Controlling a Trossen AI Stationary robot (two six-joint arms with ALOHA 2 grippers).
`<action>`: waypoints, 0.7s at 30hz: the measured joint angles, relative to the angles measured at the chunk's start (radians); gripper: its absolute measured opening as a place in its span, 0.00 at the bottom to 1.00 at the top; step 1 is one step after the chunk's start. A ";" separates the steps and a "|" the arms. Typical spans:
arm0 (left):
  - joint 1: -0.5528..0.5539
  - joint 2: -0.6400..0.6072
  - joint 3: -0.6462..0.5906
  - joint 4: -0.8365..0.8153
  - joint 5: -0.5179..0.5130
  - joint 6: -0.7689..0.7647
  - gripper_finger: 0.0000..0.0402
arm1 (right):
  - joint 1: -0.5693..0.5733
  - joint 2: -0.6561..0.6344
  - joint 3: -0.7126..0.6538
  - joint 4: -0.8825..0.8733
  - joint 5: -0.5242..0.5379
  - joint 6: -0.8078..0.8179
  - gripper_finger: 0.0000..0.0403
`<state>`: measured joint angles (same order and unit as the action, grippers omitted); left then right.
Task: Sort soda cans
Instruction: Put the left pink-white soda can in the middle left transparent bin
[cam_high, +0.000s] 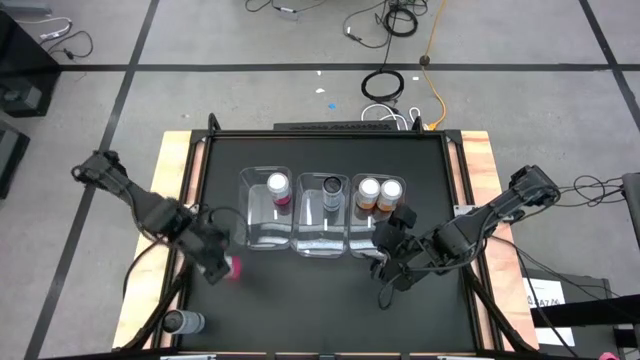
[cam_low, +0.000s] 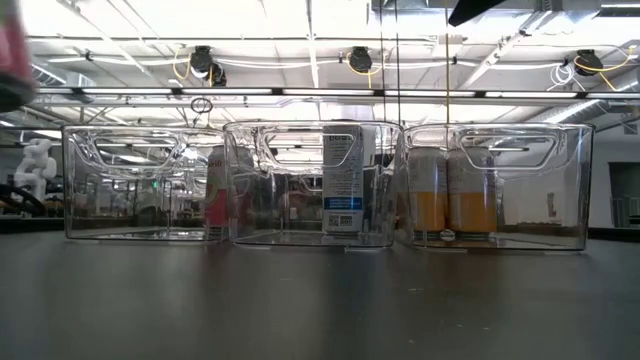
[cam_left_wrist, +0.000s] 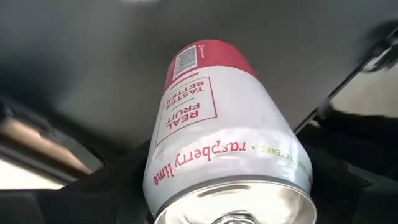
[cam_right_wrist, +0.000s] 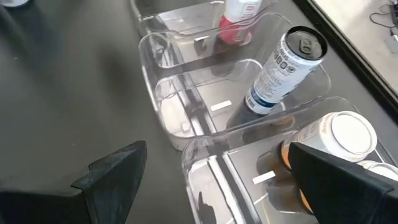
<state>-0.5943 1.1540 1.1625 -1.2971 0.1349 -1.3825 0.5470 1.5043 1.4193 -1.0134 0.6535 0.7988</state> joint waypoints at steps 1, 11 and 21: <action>0.024 -0.020 0.000 -0.005 -0.009 0.026 0.80 | -0.005 0.000 0.000 0.000 0.001 0.001 0.95; 0.332 -0.096 0.019 -0.050 -0.039 0.444 0.80 | -0.074 0.000 0.000 0.000 0.002 0.027 0.95; 0.703 0.037 0.121 -0.124 -0.040 0.971 0.80 | -0.129 0.000 0.000 0.001 0.001 0.064 0.95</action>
<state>0.1083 1.1908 1.2835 -1.4212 0.0952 -0.4113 0.4176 1.5043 1.4193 -1.0126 0.6548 0.8626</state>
